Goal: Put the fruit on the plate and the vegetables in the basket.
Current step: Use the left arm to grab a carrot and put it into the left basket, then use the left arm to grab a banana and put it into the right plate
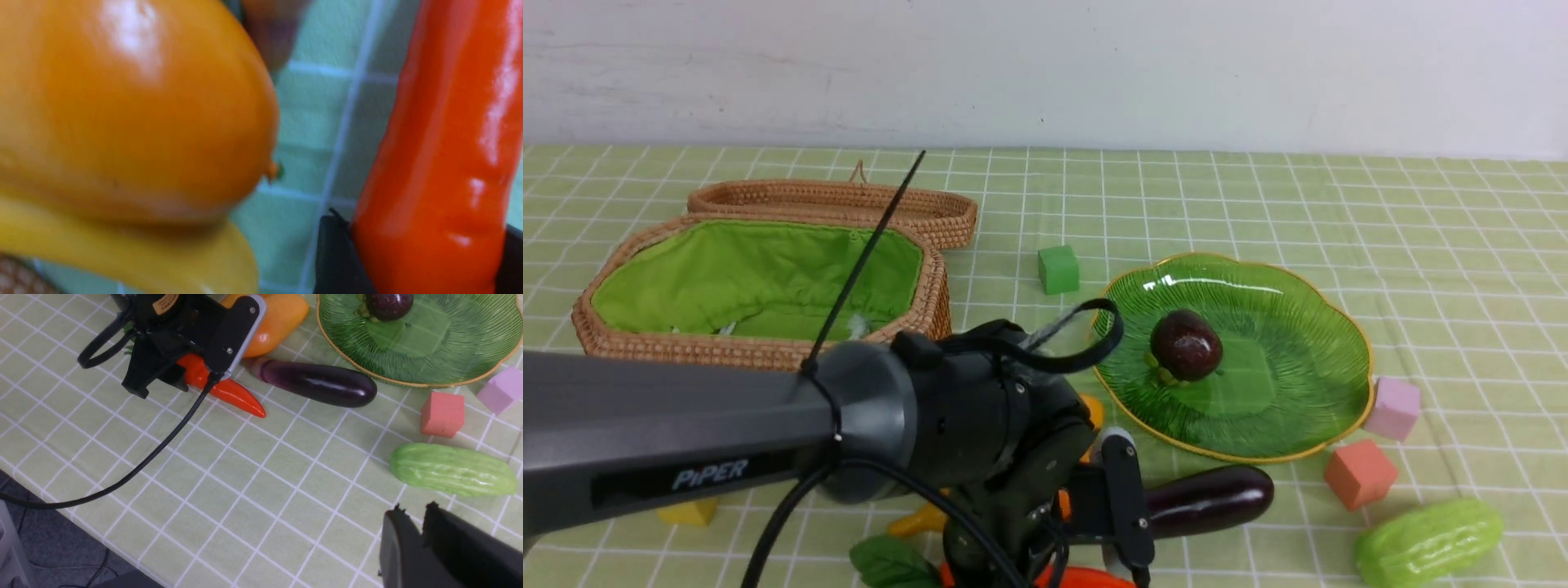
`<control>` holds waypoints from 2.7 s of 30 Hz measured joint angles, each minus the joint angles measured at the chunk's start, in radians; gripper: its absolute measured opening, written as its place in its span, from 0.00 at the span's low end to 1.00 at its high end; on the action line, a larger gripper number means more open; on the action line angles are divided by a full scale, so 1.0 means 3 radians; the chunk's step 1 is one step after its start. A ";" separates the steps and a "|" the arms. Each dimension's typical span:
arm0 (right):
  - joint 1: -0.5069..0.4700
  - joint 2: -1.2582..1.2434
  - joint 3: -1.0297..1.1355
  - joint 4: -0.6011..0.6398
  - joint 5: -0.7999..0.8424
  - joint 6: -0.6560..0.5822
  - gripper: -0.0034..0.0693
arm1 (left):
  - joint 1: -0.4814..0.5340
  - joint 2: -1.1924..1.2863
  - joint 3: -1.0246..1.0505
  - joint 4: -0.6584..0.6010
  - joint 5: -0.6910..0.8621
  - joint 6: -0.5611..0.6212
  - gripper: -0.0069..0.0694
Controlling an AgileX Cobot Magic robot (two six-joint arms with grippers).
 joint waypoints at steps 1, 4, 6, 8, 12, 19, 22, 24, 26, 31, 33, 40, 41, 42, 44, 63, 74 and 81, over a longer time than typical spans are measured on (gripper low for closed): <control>0.0000 0.0000 0.0000 0.0020 0.0000 0.0000 0.17 | 0.0000 -0.0050 -0.0014 -0.0011 0.0093 -0.0018 0.60; 0.0000 0.0000 0.0000 0.0081 -0.0036 -0.0031 0.16 | 0.0000 -0.0273 -0.0045 -0.0132 0.0305 -0.0087 0.60; 0.0000 0.0000 0.0000 0.0130 -0.0078 -0.0114 0.14 | 0.0000 -0.0497 -0.0069 -0.0226 0.0442 -0.0118 0.60; 0.0000 0.0000 0.0000 0.0231 -0.0149 -0.0244 0.09 | 0.0000 -0.0704 -0.0090 -0.0291 0.0527 -0.0134 0.60; 0.0000 0.0000 0.0000 0.0518 -0.0298 -0.0478 0.03 | 0.0000 -0.1220 -0.0143 -0.0188 0.0641 -0.0205 0.60; 0.0000 0.0097 0.0000 0.1104 -0.0482 -0.0929 0.02 | 0.0586 -0.1611 -0.0347 0.0785 0.0425 -0.0122 0.60; 0.0000 0.0159 0.0000 0.1219 -0.0489 -0.1024 0.03 | 0.1102 -0.1425 -0.0381 0.0881 0.0086 0.0187 0.60; 0.0000 0.0172 0.0000 0.1245 -0.0489 -0.1040 0.03 | 0.1348 -0.1289 -0.0384 0.0898 -0.0081 0.0312 0.60; 0.0000 0.0175 0.0000 0.1253 -0.0489 -0.1040 0.03 | 0.1619 -0.1089 -0.0384 0.0964 -0.0231 0.0444 0.60; 0.0000 0.0179 0.0000 0.1255 -0.0486 -0.1062 0.04 | 0.1918 -0.0771 -0.0384 0.1160 -0.0447 0.0527 0.60; 0.0000 0.0179 0.0000 0.1259 -0.0486 -0.1092 0.04 | 0.1986 -0.0697 -0.0384 0.1176 -0.0543 0.0524 0.60; 0.0000 0.0179 0.0000 0.1261 -0.0400 -0.1110 0.04 | 0.2050 -0.0673 -0.0384 0.1174 -0.0674 0.0417 0.60; 0.0000 0.0179 0.0000 0.1261 -0.0386 -0.1115 0.04 | 0.2050 -0.0678 -0.0384 0.1171 -0.0705 0.0409 0.61; 0.0000 0.0179 0.0000 0.1261 -0.0383 -0.1118 0.04 | 0.2050 -0.0686 -0.0384 0.1167 -0.0711 0.0409 0.62; 0.0000 0.0179 0.0000 0.1261 -0.0376 -0.1124 0.04 | 0.2050 -0.0706 -0.0384 0.1154 -0.0715 0.0409 0.67; 0.0000 0.0179 0.0000 0.1261 -0.0352 -0.1206 0.05 | 0.2050 -0.1770 -0.0381 -0.1506 -0.0392 -0.0098 0.37; 0.0000 0.0182 0.0000 0.1258 -0.0301 -0.1208 0.06 | 0.1008 -0.1795 0.0094 -0.1490 -0.0013 -0.0933 0.07; 0.0000 0.0199 0.0000 0.1232 -0.0284 -0.1208 0.07 | 0.0250 -0.1209 0.0278 -0.0388 -0.0032 -0.2271 0.08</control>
